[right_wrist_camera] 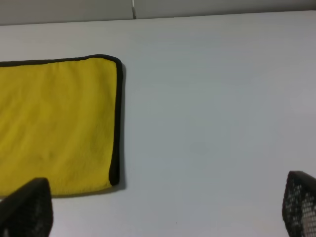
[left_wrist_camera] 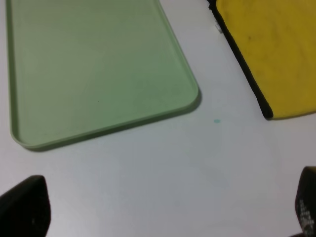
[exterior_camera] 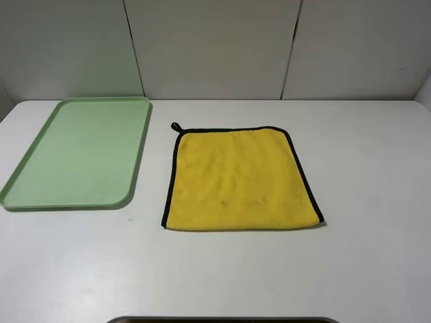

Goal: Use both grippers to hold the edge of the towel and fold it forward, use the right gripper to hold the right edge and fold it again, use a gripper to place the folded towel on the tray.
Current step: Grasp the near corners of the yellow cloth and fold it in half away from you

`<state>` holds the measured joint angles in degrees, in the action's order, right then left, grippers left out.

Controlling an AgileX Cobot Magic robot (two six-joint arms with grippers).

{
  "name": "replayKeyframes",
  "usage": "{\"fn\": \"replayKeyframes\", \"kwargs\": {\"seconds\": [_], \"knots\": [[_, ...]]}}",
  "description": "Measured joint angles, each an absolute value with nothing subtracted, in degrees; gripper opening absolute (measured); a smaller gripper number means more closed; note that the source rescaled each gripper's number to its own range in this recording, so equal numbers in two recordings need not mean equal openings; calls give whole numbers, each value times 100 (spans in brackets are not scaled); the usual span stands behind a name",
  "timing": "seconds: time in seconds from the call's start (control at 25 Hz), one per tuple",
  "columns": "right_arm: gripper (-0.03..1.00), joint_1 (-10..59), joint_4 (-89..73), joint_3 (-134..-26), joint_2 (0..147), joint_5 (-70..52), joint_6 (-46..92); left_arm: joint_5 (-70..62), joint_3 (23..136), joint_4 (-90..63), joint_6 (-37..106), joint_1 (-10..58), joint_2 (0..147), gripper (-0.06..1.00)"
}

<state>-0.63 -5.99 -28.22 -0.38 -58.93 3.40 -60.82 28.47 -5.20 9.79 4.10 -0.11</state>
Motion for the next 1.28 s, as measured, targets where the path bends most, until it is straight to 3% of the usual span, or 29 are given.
{"fn": "replayKeyframes", "kwargs": {"seconds": [1.0, 1.28], "knots": [[100, -63, -599, -2822, -38, -5893, 340, -6098, 2926, -489, 796, 410, 35, 100], [100, -47, -594, -3378, 1288, -5804, 402, -6342, 3604, -477, 926, 410, 1558, 99]]}}
